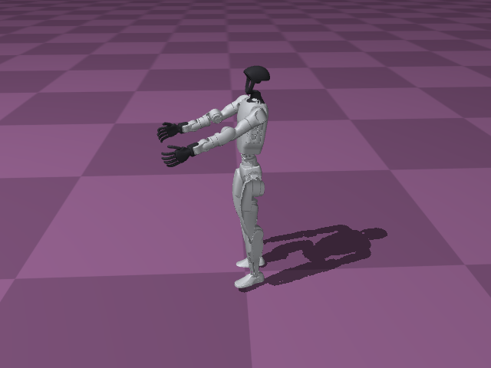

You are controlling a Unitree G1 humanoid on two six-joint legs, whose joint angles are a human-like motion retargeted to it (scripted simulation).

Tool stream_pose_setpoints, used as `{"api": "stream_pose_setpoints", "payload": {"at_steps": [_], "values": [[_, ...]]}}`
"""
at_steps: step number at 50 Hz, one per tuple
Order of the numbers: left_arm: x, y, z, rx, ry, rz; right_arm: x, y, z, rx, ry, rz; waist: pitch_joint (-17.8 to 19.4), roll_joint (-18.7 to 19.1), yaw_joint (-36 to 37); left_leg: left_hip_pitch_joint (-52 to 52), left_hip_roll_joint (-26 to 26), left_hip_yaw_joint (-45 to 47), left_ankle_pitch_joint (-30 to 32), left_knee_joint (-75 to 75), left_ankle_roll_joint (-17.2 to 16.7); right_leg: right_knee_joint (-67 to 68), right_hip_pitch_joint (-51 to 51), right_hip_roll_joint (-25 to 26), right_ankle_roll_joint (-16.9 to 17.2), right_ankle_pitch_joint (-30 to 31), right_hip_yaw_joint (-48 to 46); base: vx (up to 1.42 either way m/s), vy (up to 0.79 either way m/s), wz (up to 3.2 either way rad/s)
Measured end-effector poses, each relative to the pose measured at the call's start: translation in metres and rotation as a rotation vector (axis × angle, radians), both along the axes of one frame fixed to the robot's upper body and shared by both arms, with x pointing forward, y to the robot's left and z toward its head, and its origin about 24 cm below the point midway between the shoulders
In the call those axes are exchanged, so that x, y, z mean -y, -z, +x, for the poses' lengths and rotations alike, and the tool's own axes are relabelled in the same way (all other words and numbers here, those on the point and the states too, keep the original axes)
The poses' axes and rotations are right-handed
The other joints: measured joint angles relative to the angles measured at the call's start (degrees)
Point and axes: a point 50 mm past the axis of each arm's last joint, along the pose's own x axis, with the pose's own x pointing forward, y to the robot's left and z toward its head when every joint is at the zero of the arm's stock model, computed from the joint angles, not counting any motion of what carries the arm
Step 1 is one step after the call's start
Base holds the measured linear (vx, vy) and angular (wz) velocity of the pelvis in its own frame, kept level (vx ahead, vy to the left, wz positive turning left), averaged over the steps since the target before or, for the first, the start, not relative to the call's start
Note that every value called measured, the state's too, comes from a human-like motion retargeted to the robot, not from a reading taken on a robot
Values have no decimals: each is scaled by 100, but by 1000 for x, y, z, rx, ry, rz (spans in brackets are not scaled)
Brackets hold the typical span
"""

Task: Upper body actions

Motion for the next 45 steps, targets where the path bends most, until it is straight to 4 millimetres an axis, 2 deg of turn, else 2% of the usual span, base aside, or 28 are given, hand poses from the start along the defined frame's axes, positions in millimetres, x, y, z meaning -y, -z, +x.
{"api": "stream_pose_setpoints", "payload": {"at_steps": [2,4,5,8,10,12,15,17,18,22,25,28,30,32,35,37,40,41,45], "values": [[-12,46,-28,-159,-23,3,4,46,-24,-135,-7,-60,61,-10,-47,7,-5,-5,13,-4,1,1,12,-13,0,3,-13,-3,1,4],[-20,82,-57,-293,-36,8,9,86,-51,-285,-21,-109,96,-27,-99,-5,-8,-18,25,-6,1,-6,18,-21,3,2,-37,-2,0,10],[-24,106,-79,-383,-40,7,14,112,-73,-391,-37,-140,118,-42,-153,-14,-14,-39,31,-8,2,-13,25,-28,4,0,-64,0,-3,22],[-23,157,-137,-598,-34,-37,35,174,-147,-725,-37,-190,205,-75,-152,7,-27,-49,40,-28,2,-17,42,-40,7,-4,-79,0,0,0],[-20,185,-179,-727,-16,-79,47,203,-200,-929,-31,-195,323,-92,-106,53,-35,-43,36,-38,1,-12,67,-47,7,-1,-64,0,0,0],[-15,207,-223,-857,7,-112,54,223,-251,-1088,-14,-202,452,-87,-28,86,-36,-25,24,-45,-2,-4,71,-50,11,1,-30,0,0,0],[-7,230,-291,-1039,45,-142,67,239,-321,-1250,-23,-269,603,-50,19,107,-40,-19,7,-55,-7,-6,76,-57,24,-1,-9,6,-4,-2],[0,238,-333,-1155,72,-151,73,243,-358,-1323,-57,-351,629,-15,-33,88,-47,-34,3,-60,-7,-14,74,-61,36,-8,-18,12,-7,8],[8,242,-364,-1239,85,-161,76,244,-383,-1371,-80,-409,624,9,-98,58,-51,-46,1,-60,-8,-20,61,-64,44,-16,-29,10,-5,14],[40,239,-465,-1501,45,-270,85,237,-452,-1521,-33,-487,626,84,-308,-1,-65,-66,-12,-60,-16,-44,43,-79,65,-31,-52,9,-4,8],[67,226,-516,-1629,-64,-407,92,229,-488,-1614,117,-433,670,129,-323,-11,-58,-43,-29,-59,-21,-44,17,-79,75,-28,-18,0,0,0],[94,215,-547,-1676,-242,-581,97,219,-517,-1689,329,-351,757,156,-248,17,-47,3,-42,-63,-28,-39,12,-76,78,-21,30,0,0,-6],[104,211,-555,-1662,-352,-664,100,215,-528,-1708,448,-322,785,172,-209,27,-41,16,-43,-65,-30,-38,11,-74,79,-17,47,0,0,0],[106,211,-554,-1636,-427,-700,101,213,-531,-1703,516,-313,790,176,-195,24,-37,13,-39,-62,-31,-39,12,-77,80,-13,46,0,0,0],[97,217,-541,-1581,-471,-701,101,217,-523,-1666,544,-307,809,167,-200,21,-42,-6,-21,-58,-26,-43,27,-81,73,-8,19,-4,1,7],[83,223,-525,-1545,-448,-667,99,222,-507,-1631,515,-283,828,155,-213,25,-44,-19,-6,-53,-20,-45,45,-84,66,-1,-3,-10,2,9],[53,234,-482,-1471,-358,-573,93,233,-468,-1556,439,-205,889,132,-247,37,-38,-37,20,-36,-8,-42,78,-80,48,16,-33,-13,3,6],[42,237,-461,-1438,-307,-529,91,236,-449,-1519,413,-180,905,127,-255,43,-32,-37,30,-32,-2,-42,88,-75,39,26,-43,-16,5,1],[6,238,-352,-1254,-62,-319,76,241,-353,-1331,284,-101,862,112,-219,56,-11,-8,69,-37,23,-49,97,-60,10,69,-68,-13,5,-2]]}}
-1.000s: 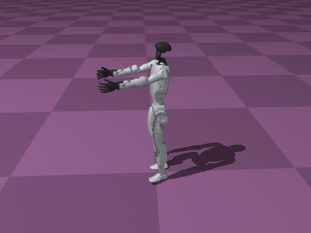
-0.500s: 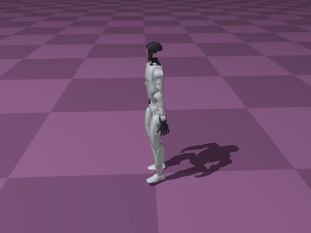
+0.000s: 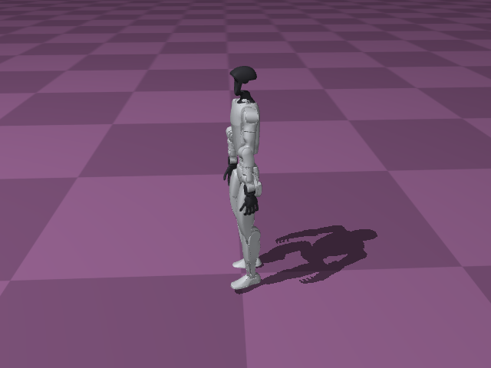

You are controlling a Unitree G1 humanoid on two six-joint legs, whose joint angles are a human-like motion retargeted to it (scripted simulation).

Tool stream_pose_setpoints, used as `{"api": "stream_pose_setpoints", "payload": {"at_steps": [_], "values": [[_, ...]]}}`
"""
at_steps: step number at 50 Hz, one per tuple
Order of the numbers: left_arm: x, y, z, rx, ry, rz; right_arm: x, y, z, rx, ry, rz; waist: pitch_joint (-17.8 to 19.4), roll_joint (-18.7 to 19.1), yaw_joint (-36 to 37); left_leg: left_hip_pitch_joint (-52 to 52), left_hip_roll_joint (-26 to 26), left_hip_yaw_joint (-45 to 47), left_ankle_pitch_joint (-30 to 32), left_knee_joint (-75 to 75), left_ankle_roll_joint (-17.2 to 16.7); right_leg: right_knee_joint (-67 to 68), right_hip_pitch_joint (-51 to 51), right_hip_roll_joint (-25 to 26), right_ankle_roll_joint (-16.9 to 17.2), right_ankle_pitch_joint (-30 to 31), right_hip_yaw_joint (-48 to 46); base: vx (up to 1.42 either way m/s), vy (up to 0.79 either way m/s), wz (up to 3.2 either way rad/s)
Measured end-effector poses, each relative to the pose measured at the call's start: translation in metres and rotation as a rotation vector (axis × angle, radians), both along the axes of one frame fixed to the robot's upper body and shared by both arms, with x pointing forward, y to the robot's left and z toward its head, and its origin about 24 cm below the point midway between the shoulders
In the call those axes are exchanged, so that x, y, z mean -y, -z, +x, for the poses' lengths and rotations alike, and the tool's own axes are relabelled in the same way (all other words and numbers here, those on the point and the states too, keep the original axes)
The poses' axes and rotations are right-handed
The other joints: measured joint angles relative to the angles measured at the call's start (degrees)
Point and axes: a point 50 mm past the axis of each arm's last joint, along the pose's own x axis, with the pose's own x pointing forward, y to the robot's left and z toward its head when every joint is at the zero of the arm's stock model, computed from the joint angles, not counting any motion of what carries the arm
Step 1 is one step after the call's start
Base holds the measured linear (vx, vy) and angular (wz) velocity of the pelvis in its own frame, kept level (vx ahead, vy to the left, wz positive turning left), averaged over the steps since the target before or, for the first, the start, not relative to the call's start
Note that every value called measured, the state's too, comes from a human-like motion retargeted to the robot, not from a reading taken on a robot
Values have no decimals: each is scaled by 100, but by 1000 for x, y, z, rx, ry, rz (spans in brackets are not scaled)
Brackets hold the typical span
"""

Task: Upper body actions

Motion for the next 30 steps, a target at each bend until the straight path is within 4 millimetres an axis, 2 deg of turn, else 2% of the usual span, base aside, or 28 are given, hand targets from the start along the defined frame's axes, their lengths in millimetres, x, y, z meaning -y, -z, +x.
{"api": "stream_pose_setpoints", "payload": {"at_steps": [2,4,6,8,10,14,17,20,23,25,27,30], "values": [[-10,-9,55,128,83,21,-12,-6,50,103,-47,55,-88,-12,21,-13,1,1,14,1,9,1,-12,0,-8,13,-3,-9,7,1],[-17,-29,121,299,133,58,-31,-21,110,249,-104,129,-230,-25,33,-33,5,-3,28,5,16,4,-27,3,-16,24,-12,0,0,0],[-19,-59,183,472,141,104,-51,-45,169,411,-155,208,-366,-49,33,-48,12,-3,33,13,20,10,-39,9,-22,28,-21,0,0,0],[-16,-97,239,651,126,145,-70,-80,225,588,-197,279,-501,-69,29,-64,21,2,29,22,20,18,-60,19,-26,28,-11,0,0,0],[-13,-139,284,820,104,173,-86,-121,271,760,-227,330,-606,-65,38,-96,35,14,19,35,16,31,-102,30,-26,26,18,-1,3,-7],[-1,-219,344,1127,95,200,-103,-204,334,1068,-269,374,-829,-38,102,-201,62,45,-10,47,8,46,-227,54,-17,13,70,0,1,-4],[13,-277,372,1333,142,202,-106,-266,363,1287,-279,379,-956,-60,154,-269,60,43,-28,51,0,54,-298,51,-4,-4,84,0,0,0],[25,-326,387,1497,203,213,-97,-323,379,1482,-286,340,-1094,-75,182,-352,55,25,-45,53,-6,56,-369,48,12,-28,74,0,0,0],[29,-356,393,1597,187,273,-89,-357,386,1602,-264,273,-1190,-82,182,-388,43,-10,-60,59,-10,54,-382,49,25,-51,62,0,0,0],[30,-369,394,1649,156,321,-84,-374,388,1669,-234,233,-1237,-84,186,-408,38,-31,-69,67,-13,55,-391,48,31,-63,58,0,0,0],[27,-375,393,1673,116,367,-80,-382,388,1713,-193,203,-1260,-83,190,-397,33,-36,-78,69,-15,55,-377,50,35,-71,61,0,0,0],[25,-370,392,1666,103,392,-77,-382,388,1737,-138,170,-1264,-85,210,-349,26,-36,-91,70,-13,60,-338,57,34,-80,81,0,0,0]]}}
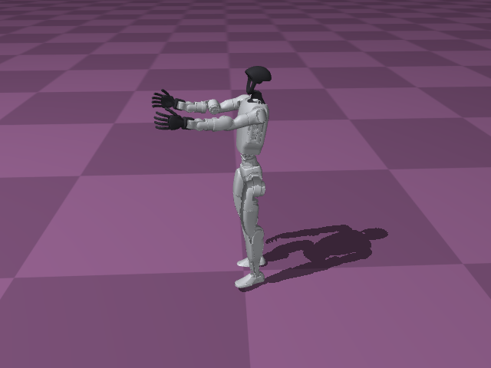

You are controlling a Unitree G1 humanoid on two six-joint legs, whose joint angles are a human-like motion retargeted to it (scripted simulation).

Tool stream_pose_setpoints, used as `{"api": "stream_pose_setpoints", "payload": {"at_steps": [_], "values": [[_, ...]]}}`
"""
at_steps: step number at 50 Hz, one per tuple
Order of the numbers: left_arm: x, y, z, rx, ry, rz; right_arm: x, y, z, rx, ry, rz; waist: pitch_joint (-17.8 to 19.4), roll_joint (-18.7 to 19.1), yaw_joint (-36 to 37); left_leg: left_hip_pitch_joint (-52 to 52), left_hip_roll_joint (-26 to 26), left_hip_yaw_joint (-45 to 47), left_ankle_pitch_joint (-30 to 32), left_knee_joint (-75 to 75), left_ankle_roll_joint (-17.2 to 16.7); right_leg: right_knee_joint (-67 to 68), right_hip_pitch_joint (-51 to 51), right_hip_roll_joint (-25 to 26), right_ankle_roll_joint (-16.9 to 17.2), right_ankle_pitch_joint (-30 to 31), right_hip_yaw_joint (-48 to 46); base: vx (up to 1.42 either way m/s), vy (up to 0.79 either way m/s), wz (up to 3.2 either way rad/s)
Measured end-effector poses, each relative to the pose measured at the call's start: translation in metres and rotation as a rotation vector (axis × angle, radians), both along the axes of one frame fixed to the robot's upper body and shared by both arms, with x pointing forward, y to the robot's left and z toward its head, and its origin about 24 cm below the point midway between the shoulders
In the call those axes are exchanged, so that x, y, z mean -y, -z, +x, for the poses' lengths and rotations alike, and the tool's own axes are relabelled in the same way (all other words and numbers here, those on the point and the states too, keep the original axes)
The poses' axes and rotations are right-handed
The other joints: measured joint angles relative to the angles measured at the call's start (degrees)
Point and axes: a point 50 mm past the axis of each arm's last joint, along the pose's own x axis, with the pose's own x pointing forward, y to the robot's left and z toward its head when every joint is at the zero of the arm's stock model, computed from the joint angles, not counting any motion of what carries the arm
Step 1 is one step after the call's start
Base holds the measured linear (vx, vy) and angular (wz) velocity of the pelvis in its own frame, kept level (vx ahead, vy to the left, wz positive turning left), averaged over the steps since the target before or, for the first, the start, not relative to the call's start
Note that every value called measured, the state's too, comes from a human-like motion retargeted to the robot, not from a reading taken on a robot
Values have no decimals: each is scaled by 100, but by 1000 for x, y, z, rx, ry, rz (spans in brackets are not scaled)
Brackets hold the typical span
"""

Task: Upper body actions

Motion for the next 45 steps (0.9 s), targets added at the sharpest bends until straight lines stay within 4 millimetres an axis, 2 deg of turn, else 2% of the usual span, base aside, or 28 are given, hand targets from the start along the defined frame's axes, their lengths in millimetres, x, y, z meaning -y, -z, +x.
{"api": "stream_pose_setpoints", "payload": {"at_steps": [3,7,11,14,17,20,23,27,32,35,38,40,41,42,43,45], "values": [[-1,17,-2,-42,13,2,0,13,-2,-15,2,-6,23,-4,9,45,-6,-8,-6,7,6,19,39,8,-3,-11,7,0,0,0],[-9,54,-10,-136,2,-1,2,49,-8,-98,-12,-32,80,3,-22,66,3,-42,1,35,15,101,52,11,3,-33,10,0,0,0],[-20,103,-28,-275,-37,1,4,99,-22,-209,-9,-63,157,30,-76,76,2,-79,16,53,25,163,58,-2,13,-27,15,0,0,0],[-25,155,-52,-430,-77,-14,9,149,-42,-340,-7,-114,261,40,-94,111,-18,-107,33,54,35,150,117,-24,12,-11,-29,-1,2,4],[-24,206,-85,-592,-103,-36,17,207,-73,-567,-7,-160,371,26,-49,139,-36,-126,44,53,39,140,162,-55,12,0,-64,0,0,0],[-21,253,-125,-772,-90,-45,26,264,-118,-882,-27,-156,530,-13,23,194,-54,-113,52,46,43,121,223,-81,4,9,-97,-1,-2,1],[-21,302,-184,-1031,-47,-84,34,316,-183,-1203,-138,-116,821,-54,-5,265,-82,-153,66,48,43,76,343,-112,4,24,-162,-5,-7,13],[-22,341,-257,-1270,-24,-144,48,353,-257,-1444,-157,-129,1027,-73,-36,279,-95,-172,82,27,36,26,387,-139,11,41,-202,-1,-7,9],[-23,368,-351,-1519,11,-195,67,380,-354,-1678,-131,-333,1043,-68,-1,174,-85,-158,83,1,24,-28,288,-145,20,56,-189,8,-8,0],[-14,375,-412,-1681,30,-268,76,385,-420,-1824,-199,-540,1027,-61,-19,114,-78,-153,77,-8,13,-35,226,-149,32,45,-179,7,-7,3],[-3,375,-465,-1791,22,-367,80,381,-472,-1951,-255,-656,1103,-52,-48,152,-82,-147,68,-20,9,-40,257,-140,37,29,-167,8,-7,-20],[7,371,-498,-1851,-18,-439,81,376,-500,-2031,-272,-667,1169,-93,326,242,-4,277,2,-44,-21,73,148,-110,42,-18,278,6,-5,-205],[13,370,-509,-1866,-50,-475,81,374,-509,-2062,-267,-648,1188,-150,803,315,83,786,-64,-67,-63,230,-23,-103,101,-74,815,5,-3,-261],[19,368,-520,-1880,-88,-519,80,372,-518,-2096,-251,-608,1227,-157,892,351,102,895,-82,-70,-75,265,-42,-108,125,-85,925,4,-2,18],[26,365,-533,-1893,-137,-580,77,370,-530,-2139,-209,-526,1309,-65,208,312,-16,204,0,-31,-27,56,240,-134,78,-3,177,3,-1,299],[39,362,-548,-1885,-235,-716,73,367,-542,-2181,-142,-393,1427,17,-594,285,-173,-566,98,16,16,-164,565,-165,66,80,-646,2,0,298]]}}
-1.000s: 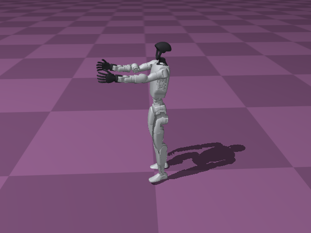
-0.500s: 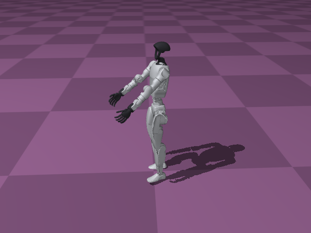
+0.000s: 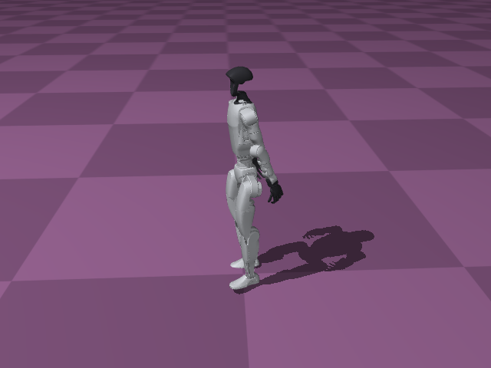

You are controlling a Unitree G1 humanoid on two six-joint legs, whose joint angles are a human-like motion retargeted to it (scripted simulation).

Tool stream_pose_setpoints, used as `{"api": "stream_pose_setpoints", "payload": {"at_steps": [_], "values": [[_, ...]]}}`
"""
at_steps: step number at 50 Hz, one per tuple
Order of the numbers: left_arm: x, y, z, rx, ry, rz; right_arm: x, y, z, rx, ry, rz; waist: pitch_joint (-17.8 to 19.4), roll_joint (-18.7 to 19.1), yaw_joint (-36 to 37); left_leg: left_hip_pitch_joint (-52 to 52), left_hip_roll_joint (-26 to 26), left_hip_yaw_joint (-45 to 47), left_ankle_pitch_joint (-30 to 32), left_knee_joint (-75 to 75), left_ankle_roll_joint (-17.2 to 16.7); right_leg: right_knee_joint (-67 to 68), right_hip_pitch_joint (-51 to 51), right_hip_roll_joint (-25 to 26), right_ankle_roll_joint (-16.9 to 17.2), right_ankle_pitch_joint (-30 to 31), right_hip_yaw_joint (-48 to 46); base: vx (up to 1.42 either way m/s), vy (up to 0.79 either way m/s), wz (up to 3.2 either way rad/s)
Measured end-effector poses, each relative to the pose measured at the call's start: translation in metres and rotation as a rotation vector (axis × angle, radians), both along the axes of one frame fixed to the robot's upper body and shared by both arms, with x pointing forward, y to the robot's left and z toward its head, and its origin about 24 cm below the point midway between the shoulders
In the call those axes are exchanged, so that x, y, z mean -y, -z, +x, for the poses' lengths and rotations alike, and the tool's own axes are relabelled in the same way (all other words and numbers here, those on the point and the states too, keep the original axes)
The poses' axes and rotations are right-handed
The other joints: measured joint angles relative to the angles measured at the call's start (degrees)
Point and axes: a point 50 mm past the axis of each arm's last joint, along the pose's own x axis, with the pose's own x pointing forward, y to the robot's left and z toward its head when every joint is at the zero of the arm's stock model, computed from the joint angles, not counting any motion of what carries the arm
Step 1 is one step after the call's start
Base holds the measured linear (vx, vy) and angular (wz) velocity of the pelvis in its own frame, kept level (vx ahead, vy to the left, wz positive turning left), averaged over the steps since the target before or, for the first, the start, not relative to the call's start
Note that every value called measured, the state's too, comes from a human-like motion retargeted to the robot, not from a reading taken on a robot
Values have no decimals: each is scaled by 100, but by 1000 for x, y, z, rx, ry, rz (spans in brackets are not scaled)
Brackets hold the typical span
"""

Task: Upper body actions

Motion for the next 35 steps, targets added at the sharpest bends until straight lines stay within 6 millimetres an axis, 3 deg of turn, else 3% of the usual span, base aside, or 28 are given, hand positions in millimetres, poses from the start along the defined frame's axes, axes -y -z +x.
{"api": "stream_pose_setpoints", "payload": {"at_steps": [5,8,11,17,20,25,29,33,35], "values": [[10,-1,-2,3,-292,15,0,-1,-3,24,168,-31,71,-54,252,-19,19,210,-49,76,-17,2,35,-5,17,-37,134,0,2,-1],[-1,4,16,58,-319,32,5,3,14,86,150,-54,141,-95,294,-69,-18,128,-48,133,-2,-2,73,-41,37,-28,48,-1,5,35],[-21,10,45,159,-237,39,10,10,42,169,68,-52,214,-148,358,-112,-66,53,-35,148,33,1,90,-85,61,-6,-27,-1,6,29],[-66,12,120,399,75,79,12,19,128,442,-124,37,348,-261,572,-199,-36,154,-1,113,84,175,-79,-143,132,21,24,-1,6,3],[-87,6,158,503,200,166,4,12,195,667,-249,125,455,-301,602,-309,121,265,-16,142,91,512,-390,-95,267,41,365,-11,-5,-46],[-109,-3,182,534,260,210,-23,-16,274,968,-508,237,619,-236,495,-274,403,560,19,56,138,996,-708,40,255,-27,1041,-12,-3,-66],[-114,-6,192,501,311,205,-34,-31,295,1086,-682,277,697,-228,496,-240,546,614,36,55,106,1045,-657,-237,-60,-53,501,-5,-7,-22],[-109,-6,205,520,364,204,-30,-30,287,1089,-802,239,688,-259,748,-309,618,679,20,115,54,833,-650,-542,-428,218,33,-4,-15,-31],[-102,-5,211,551,375,188,-25,-24,278,1045,-835,197,720,-299,868,-378,613,705,12,169,10,690,-702,-665,-456,516,53,-10,-17,-27]]}}
